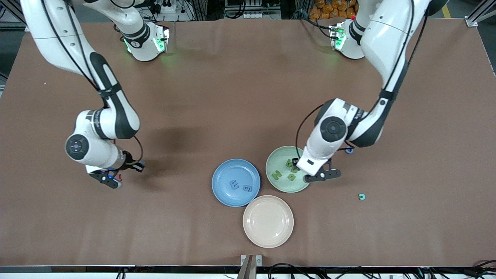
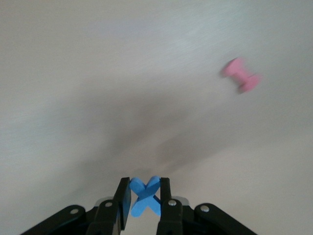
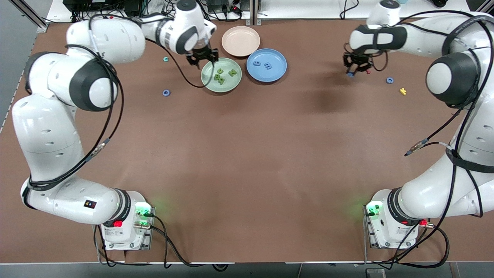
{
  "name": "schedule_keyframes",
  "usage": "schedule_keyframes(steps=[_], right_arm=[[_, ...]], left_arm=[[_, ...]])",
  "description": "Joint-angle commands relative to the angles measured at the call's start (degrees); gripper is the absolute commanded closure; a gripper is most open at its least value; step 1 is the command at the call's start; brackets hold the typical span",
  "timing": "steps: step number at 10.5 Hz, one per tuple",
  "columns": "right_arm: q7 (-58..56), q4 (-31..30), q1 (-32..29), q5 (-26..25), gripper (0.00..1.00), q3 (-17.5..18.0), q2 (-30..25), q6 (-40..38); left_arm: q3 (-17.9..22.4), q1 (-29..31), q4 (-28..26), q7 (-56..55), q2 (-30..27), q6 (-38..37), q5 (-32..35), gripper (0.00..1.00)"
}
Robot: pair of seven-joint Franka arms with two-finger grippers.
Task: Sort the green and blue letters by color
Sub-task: 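Place the blue X on the blue plate while the left gripper withdraws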
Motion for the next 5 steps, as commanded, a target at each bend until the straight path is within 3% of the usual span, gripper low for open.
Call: schedule_keyframes(steps=[1,3,5], right_arm=[[9.79,7.26,6.2,7.77,1.0,-0.19,3.39,-2.26],[18.74,12.45,9.46,10.61,1.0,-0.19,5.85,-3.06],[30.07,19.11,14.46,12.71,1.0,-0.19,9.1,-2.97]], left_arm=[[-0.67,8.87,-2.18,15.34,-4.49,-4.86,1.55,0.0],[-0.59,12.22,-2.53,22.23,-5.11,-5.65,1.38,0.0],[-0.58,19.14,-2.53,27.74,-5.55,-6.01,1.9,0.0]])
